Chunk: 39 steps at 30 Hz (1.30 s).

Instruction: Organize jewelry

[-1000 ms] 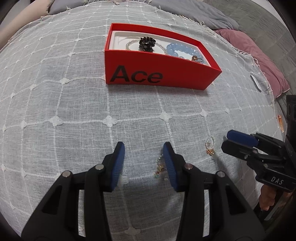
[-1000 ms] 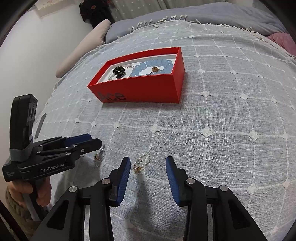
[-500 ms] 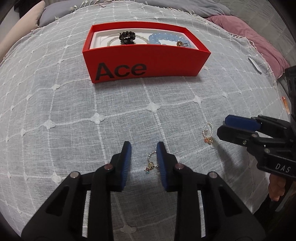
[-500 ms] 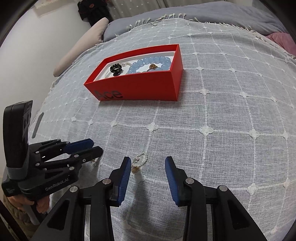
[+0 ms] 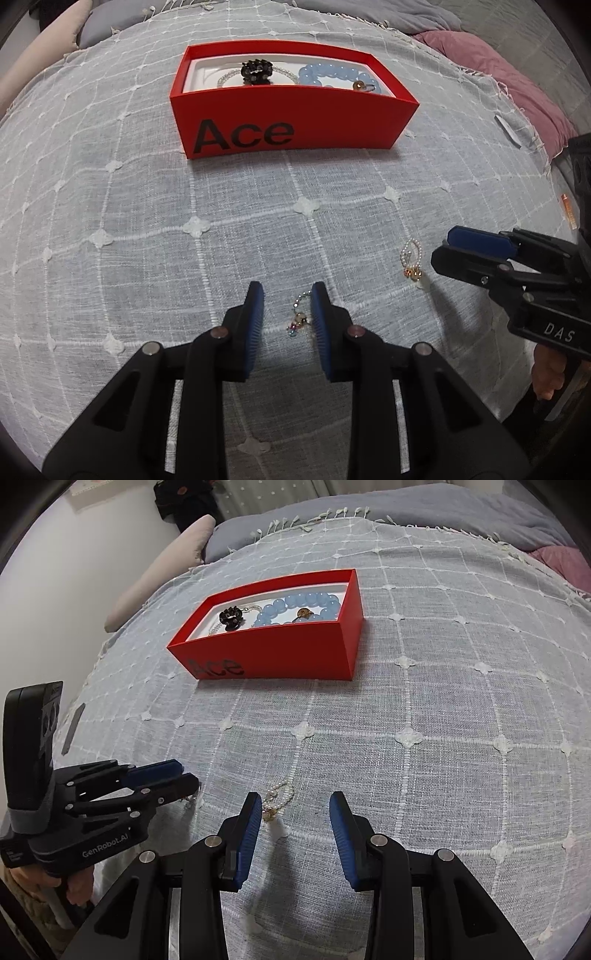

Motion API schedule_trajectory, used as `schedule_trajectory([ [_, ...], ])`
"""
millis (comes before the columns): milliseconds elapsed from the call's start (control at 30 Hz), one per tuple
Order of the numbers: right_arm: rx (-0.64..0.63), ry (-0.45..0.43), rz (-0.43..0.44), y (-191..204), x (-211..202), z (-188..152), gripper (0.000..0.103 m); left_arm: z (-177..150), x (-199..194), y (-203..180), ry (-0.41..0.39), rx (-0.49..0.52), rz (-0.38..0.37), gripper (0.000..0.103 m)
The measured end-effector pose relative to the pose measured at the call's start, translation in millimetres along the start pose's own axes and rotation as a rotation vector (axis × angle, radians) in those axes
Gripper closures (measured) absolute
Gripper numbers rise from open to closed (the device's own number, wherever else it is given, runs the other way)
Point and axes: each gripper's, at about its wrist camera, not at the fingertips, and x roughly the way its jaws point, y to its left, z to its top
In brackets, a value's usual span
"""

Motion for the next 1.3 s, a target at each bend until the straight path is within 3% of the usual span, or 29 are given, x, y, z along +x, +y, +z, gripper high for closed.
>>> schedule_trajectory([
  [67, -0.016, -0.004, -0.011, 4, 1, 1, 0.064, 3, 0, -7, -0.008, 0.025, 0.015, 0.092],
  [133, -0.003, -0.019, -0.023, 5, 4, 5, 0.064, 8, -1, -9, -0.01, 0.01, -0.015, 0.092],
  [200, 0.034, 0.001, 0.025, 6, 8, 10, 0.064, 13, -5, -6, 0.0, -0.027, -0.076, 0.092],
  [300, -0.004, -0.017, 0.038, 12, 1, 12, 0.064, 19, -16, 10, -0.057, -0.045, -0.077, 0.092],
  [367, -0.003, -0.028, 0.013, 4, 2, 14, 0.064, 17, -15, 31, -0.035, -0.125, -0.133, 0.092],
  [467, 0.075, 0.019, 0.011, -19, 14, 12, 0.065, 13, -18, 46, -0.044, -0.166, -0.149, 0.092],
  [533, 0.061, 0.012, 0.007, -17, 11, 11, 0.064, 14, -19, 46, -0.044, -0.174, -0.17, 0.092],
  [633, 0.037, 0.019, 0.025, -6, 14, 9, 0.065, 11, -14, 38, -0.031, -0.139, -0.145, 0.092],
  [700, -0.002, 0.025, -0.016, 3, 19, 7, 0.068, 11, -8, 32, -0.008, -0.112, -0.132, 0.092],
  [833, -0.004, 0.03, -0.002, 5, 24, 8, 0.088, 10, -7, 27, -0.001, -0.084, -0.108, 0.092],
  [933, -0.035, 0.026, -0.011, 12, 25, 9, 0.097, 10, -6, 29, 0.002, -0.089, -0.105, 0.091],
  [1100, -0.053, -0.046, 0.002, 18, 10, 14, 0.099, 10, -5, 29, 0.006, -0.09, -0.112, 0.091],
  [1300, -0.092, 0.029, -0.022, 21, 22, 9, 0.098, 6, -1, 23, 0.025, -0.047, -0.099, 0.079],
])
